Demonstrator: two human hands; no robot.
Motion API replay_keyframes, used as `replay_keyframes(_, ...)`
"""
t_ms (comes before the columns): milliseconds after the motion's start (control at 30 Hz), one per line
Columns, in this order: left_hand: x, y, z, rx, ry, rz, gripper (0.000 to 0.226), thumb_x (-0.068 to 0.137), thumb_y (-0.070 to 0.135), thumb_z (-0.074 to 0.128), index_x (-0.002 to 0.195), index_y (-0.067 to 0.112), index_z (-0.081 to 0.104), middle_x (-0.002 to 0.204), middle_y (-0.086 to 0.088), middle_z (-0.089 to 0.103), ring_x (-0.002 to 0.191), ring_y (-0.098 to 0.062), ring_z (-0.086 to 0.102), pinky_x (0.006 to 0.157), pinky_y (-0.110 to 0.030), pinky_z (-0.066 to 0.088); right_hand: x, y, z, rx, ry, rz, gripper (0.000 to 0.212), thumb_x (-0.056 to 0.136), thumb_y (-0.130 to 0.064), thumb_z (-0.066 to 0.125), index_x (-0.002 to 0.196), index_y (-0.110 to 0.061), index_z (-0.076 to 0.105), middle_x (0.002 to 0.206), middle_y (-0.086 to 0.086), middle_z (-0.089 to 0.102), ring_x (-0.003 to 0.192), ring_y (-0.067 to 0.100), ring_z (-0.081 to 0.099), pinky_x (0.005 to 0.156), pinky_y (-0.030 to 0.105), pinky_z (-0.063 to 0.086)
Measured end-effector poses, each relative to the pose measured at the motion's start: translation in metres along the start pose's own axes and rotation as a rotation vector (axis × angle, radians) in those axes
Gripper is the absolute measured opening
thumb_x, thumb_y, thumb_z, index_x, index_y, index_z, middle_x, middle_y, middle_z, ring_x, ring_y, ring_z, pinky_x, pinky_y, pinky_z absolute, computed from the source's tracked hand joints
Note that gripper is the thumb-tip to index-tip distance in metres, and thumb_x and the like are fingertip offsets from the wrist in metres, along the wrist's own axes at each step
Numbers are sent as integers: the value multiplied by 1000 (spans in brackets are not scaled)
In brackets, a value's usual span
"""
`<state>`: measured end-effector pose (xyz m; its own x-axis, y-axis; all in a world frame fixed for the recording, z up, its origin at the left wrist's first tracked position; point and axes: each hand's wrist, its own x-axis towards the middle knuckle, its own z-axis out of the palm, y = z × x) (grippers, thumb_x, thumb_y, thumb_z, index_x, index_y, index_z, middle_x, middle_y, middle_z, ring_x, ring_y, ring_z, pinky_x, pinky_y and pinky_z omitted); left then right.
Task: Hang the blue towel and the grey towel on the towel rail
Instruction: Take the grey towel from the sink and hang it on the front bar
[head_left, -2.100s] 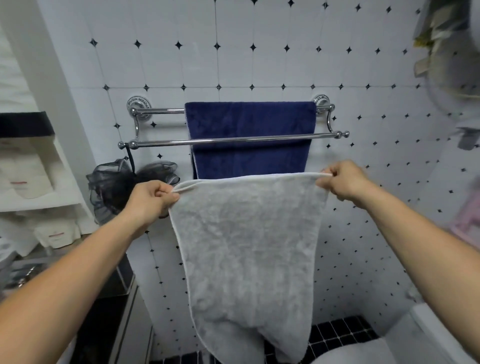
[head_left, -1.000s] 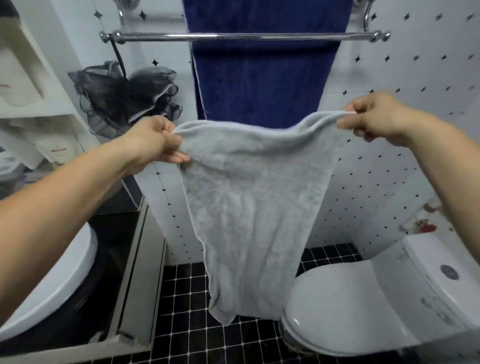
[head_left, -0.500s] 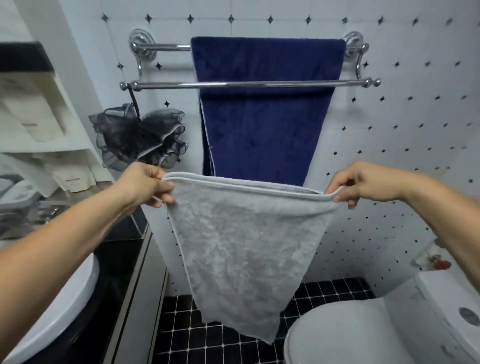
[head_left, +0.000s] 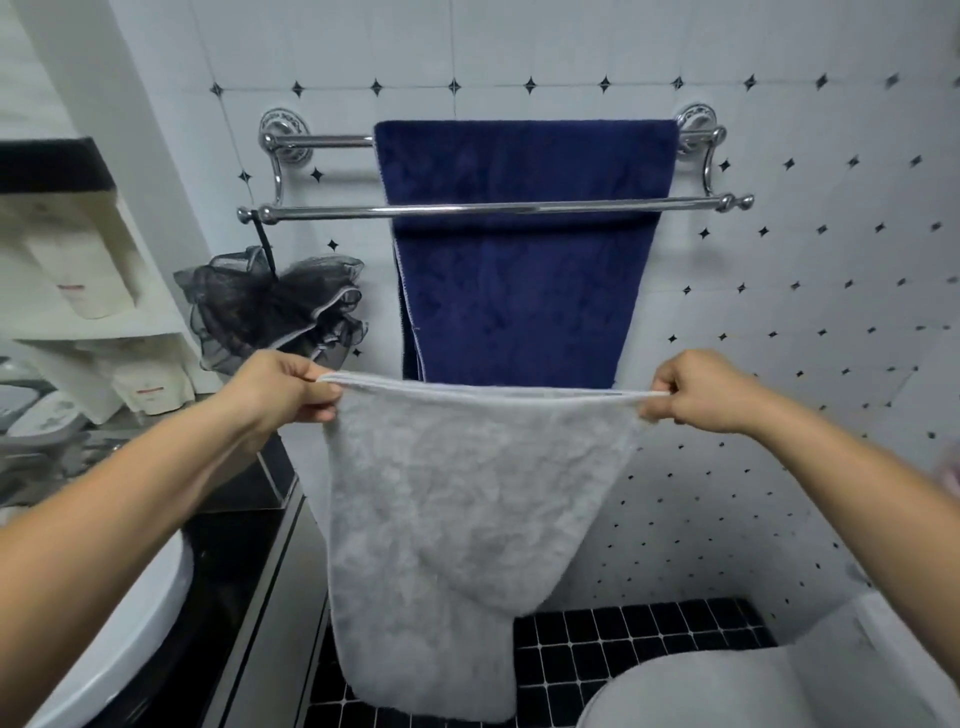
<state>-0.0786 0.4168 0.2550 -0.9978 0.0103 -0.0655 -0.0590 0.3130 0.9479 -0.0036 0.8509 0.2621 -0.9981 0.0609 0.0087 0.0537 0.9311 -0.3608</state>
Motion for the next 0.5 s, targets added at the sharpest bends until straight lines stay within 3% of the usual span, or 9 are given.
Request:
replay_keyframes(167,-5,17,16,-121,50,-9,14,84,-11,63,75,-2,68,56,-3,63,59,-18,61,53,-20,58,12,22,-8,395,131,5,18,71,-10,72,56,-17,63,55,-1,66,55,14,61,55,29,47)
replay_keyframes(267,-11,35,25,-146,45,14,18,90,-6,60,74,3,63,59,-7,57,51,-16,56,45,-22,54,20,30,-18,641,200,-39,26,77,2,65,63,-18,56,53,0,60,53,17,49,51,26,42)
replay_keyframes(400,-12,61,37,-118,48,36,17,97,6,53,81,10,55,61,-8,55,42,-14,61,32,-20,42,32,42,-38,928,220,49,24,83,0,72,94,-19,63,47,-4,54,39,8,37,37,17,30)
replay_keyframes(500,-5,73,52,-244,64,31,16,98,3,50,83,8,54,67,-12,59,48,-20,69,35,-22,50,49,46,-48,1148,178,220,22,87,-2,69,108,2,65,51,1,55,37,7,48,30,17,33)
